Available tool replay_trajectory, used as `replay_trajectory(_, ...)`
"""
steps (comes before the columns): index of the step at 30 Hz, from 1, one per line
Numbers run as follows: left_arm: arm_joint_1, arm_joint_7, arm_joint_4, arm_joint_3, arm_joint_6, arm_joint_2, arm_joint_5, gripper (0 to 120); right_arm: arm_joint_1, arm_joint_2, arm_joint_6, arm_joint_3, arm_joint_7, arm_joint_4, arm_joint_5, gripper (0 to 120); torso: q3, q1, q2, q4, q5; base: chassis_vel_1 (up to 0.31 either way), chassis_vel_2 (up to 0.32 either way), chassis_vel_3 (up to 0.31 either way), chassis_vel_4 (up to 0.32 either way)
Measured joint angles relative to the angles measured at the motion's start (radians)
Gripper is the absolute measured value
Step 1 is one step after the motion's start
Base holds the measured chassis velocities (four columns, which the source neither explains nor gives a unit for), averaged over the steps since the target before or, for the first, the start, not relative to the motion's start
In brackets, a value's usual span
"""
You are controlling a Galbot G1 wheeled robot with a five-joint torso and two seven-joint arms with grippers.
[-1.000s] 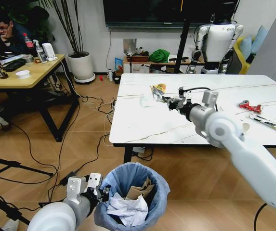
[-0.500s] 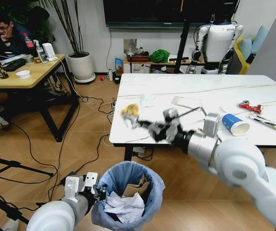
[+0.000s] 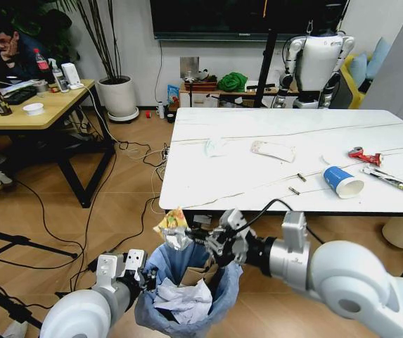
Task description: Pick up the trash bin and place the trash from the table into it.
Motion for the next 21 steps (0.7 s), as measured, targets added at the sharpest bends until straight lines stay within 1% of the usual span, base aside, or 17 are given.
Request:
replay_trajectory(6, -0.006, 0.000, -0.001, 0.004, 0.000, 0.008, -0.011, 0, -0.017, 0.012, -0.004, -0.044, 0.009, -0.018, -0.037, 1, 0.000, 0.000, 0.000, 0.0000, -0.0001, 0.000, 0.000, 0.000, 0.000)
replay_trajectory(8, -0.010, 0.000, -0.001, 0.004, 0.000, 0.012, -0.017, 0, -0.031, 0.014, -0.005, -0.049, 0.002, -0.019, -0.049, 11, 0.000, 0.000, 0.000, 0.0000, 0.0000, 0.000, 0.000, 0.000, 0.000)
replay_trajectory(9, -0.010, 0.000, -0.001, 0.004, 0.000, 0.012, -0.017, 0, -0.031, 0.014, -0.005, -0.049, 0.002, -0.019, -0.049, 11, 0.000, 0.000, 0.000, 0.0000, 0.0000, 0.000, 0.000, 0.000, 0.000)
replay_trajectory(12, -0.013, -0.001, -0.001, 0.003, 0.000, 0.016, -0.023, 0, -0.047, 0.017, -0.006, -0.053, -0.005, -0.018, -0.061, 26, 0.000, 0.000, 0.000, 0.0000, -0.0001, 0.000, 0.000, 0.000, 0.000)
replay_trajectory(13, -0.013, -0.001, -0.002, 0.002, 0.000, 0.017, -0.024, 0, -0.050, 0.018, -0.006, -0.054, -0.008, -0.018, -0.064, 30, 0.000, 0.000, 0.000, -0.0001, -0.0001, 0.000, 0.000, 0.000, 0.000)
replay_trajectory(14, -0.013, -0.001, -0.002, 0.002, 0.000, 0.017, -0.024, 0, -0.050, 0.018, -0.006, -0.054, -0.008, -0.018, -0.064, 30, 0.000, 0.000, 0.000, -0.0001, -0.0001, 0.000, 0.000, 0.000, 0.000)
replay_trajectory(16, -0.012, -0.002, -0.004, -0.001, 0.000, 0.017, -0.025, 0, -0.055, 0.018, -0.006, -0.052, -0.013, -0.019, -0.071, 41, 0.000, 0.000, 0.000, -0.0001, -0.0001, 0.000, 0.000, 0.000, 0.000)
replay_trajectory(17, -0.012, -0.002, -0.004, -0.001, 0.000, 0.017, -0.025, 0, -0.055, 0.018, -0.006, -0.052, -0.013, -0.019, -0.071, 41, 0.000, 0.000, 0.000, -0.0001, -0.0001, 0.000, 0.000, 0.000, 0.000)
replay_trajectory(18, -0.010, -0.002, -0.004, -0.001, 0.000, 0.017, -0.025, 0, -0.057, 0.018, -0.006, -0.050, -0.014, -0.019, -0.072, 45, 0.000, 0.000, 0.000, 0.0000, -0.0001, 0.000, 0.000, 0.000, 0.000)
replay_trajectory(20, -0.007, -0.002, -0.005, -0.001, 0.000, 0.015, -0.025, 0, -0.064, 0.021, -0.005, -0.047, -0.015, -0.019, -0.077, 56, 0.000, 0.000, 0.000, 0.0000, -0.0001, 0.000, 0.000, 0.000, 0.000)
replay_trajectory(21, -0.007, -0.002, -0.005, -0.001, 0.000, 0.015, -0.025, 0, -0.064, 0.021, -0.005, -0.047, -0.015, -0.019, -0.077, 56, 0.000, 0.000, 0.000, 0.0000, -0.0001, 0.000, 0.000, 0.000, 0.000)
